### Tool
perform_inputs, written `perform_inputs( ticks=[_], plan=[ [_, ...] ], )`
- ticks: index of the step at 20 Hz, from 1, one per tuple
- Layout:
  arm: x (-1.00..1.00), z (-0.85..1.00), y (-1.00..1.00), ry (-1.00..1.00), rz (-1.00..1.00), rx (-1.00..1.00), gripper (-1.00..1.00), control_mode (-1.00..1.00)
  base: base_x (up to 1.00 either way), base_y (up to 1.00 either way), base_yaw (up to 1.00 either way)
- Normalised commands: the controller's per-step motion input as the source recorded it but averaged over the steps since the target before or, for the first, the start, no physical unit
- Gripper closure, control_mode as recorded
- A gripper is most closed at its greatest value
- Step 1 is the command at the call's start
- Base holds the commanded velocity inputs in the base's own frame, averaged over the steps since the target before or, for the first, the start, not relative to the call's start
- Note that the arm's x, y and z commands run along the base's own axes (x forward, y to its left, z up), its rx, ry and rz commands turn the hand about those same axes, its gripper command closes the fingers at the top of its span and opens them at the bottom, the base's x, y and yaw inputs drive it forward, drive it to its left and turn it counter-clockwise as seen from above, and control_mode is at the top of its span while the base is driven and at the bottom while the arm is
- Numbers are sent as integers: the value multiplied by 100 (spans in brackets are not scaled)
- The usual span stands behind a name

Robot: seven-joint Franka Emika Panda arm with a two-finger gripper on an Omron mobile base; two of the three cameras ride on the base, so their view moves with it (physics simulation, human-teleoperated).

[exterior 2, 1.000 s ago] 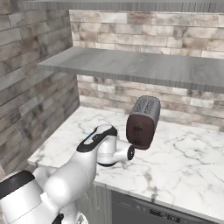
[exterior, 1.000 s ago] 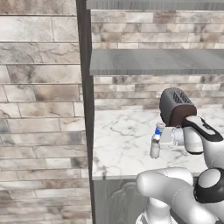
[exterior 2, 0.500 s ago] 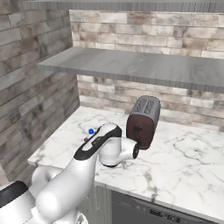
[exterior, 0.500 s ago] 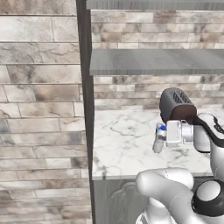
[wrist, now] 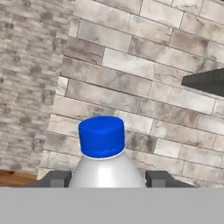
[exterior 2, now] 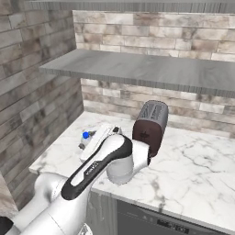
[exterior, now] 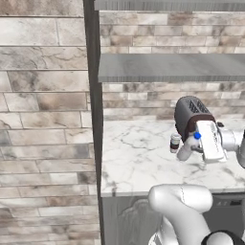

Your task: Move the drinks to the dining counter.

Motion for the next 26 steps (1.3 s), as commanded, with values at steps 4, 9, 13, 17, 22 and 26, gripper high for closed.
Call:
perform_inputs(
  ticks=[4, 9, 13, 17, 22, 26],
  plan=[
    [-93, 32, 12, -30, 1, -9, 100, -100, 0, 0, 0],
    [-63, 11, 20, -20, -1, -8, 100, -100, 0, 0, 0],
    [-14, 0, 1, -2, -3, 0, 100, -100, 0, 0, 0],
    [0, 0, 0, 0, 0, 0, 100, 100, -9, 0, 0],
    [0, 0, 0, 0, 0, 0, 100, 100, -86, 0, 0],
    [0, 0, 0, 0, 0, 0, 100, 100, -100, 0, 0]
  ],
)
